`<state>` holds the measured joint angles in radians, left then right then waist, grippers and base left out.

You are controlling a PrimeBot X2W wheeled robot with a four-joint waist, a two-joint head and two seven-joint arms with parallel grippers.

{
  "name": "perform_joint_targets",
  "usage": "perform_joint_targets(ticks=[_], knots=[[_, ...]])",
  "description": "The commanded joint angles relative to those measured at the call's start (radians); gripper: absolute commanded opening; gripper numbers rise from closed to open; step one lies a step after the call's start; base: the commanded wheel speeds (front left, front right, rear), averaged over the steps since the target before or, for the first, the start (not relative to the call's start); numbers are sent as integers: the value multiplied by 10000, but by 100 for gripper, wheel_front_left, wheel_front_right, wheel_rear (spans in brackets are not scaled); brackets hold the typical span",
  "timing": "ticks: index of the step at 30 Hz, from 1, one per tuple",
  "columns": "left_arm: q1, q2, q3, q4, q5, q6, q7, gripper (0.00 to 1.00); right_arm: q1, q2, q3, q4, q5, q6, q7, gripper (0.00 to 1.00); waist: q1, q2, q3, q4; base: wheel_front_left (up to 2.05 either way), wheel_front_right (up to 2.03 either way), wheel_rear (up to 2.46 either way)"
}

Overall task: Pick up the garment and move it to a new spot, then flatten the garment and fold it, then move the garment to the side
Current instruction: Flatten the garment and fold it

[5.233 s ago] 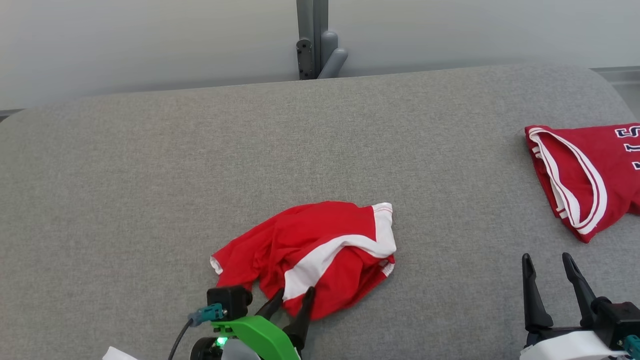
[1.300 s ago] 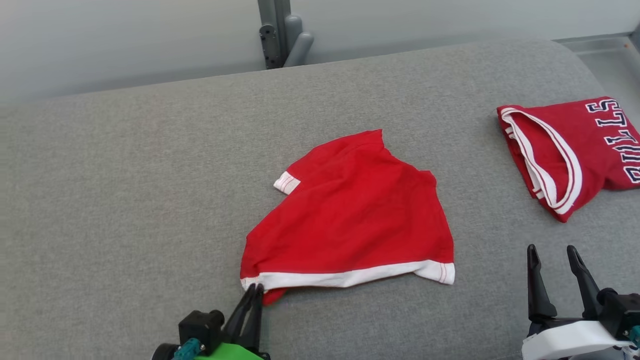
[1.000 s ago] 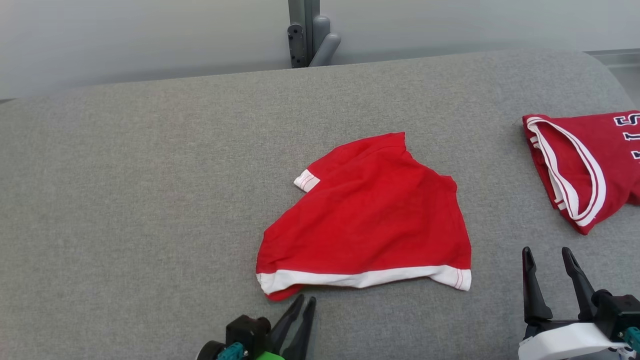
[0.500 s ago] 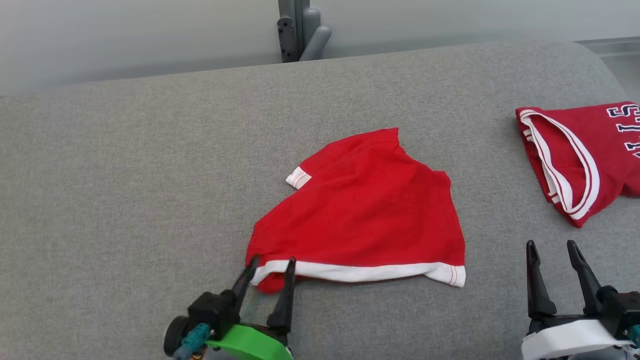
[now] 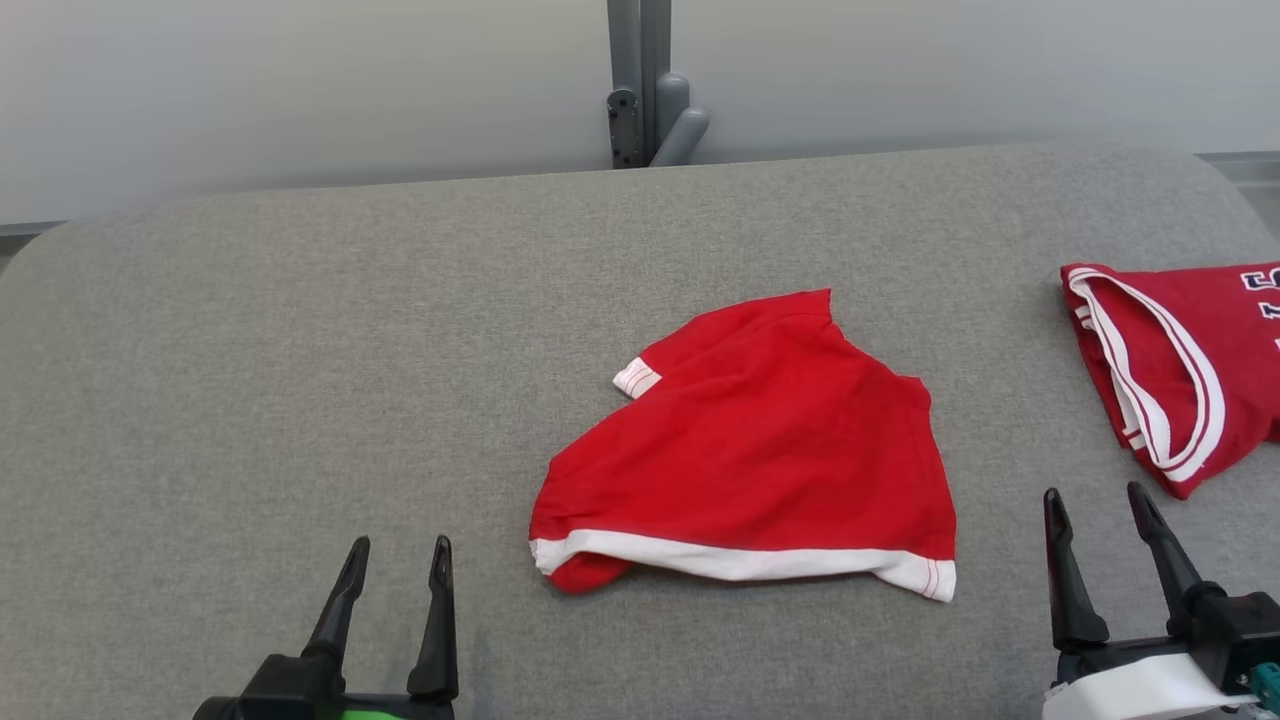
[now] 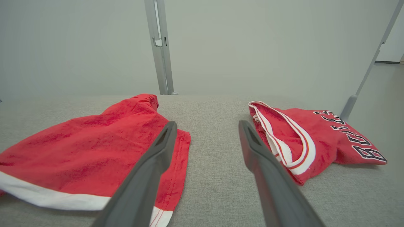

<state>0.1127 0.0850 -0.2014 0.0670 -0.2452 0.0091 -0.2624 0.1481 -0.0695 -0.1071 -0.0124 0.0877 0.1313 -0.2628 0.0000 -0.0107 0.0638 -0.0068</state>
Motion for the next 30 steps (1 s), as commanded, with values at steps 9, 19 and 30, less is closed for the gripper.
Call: perform_joint_targets(ticks=[9, 19, 30], knots=[[474, -87, 1091, 491, 379, -756, -25, 100, 335, -327, 269, 324, -250, -11, -28, 100, 0, 107, -371, 504, 0, 0, 0], [471, -310, 1530, 575, 536, -1068, -25, 100, 358, -124, 293, 480, -167, -11, -28, 100, 0, 107, -436, 581, 0, 0, 0], [409, -340, 1513, 698, 401, -1151, -25, 100, 348, -22, 418, 526, -61, -11, -28, 100, 0, 107, -481, 478, 0, 0, 0]])
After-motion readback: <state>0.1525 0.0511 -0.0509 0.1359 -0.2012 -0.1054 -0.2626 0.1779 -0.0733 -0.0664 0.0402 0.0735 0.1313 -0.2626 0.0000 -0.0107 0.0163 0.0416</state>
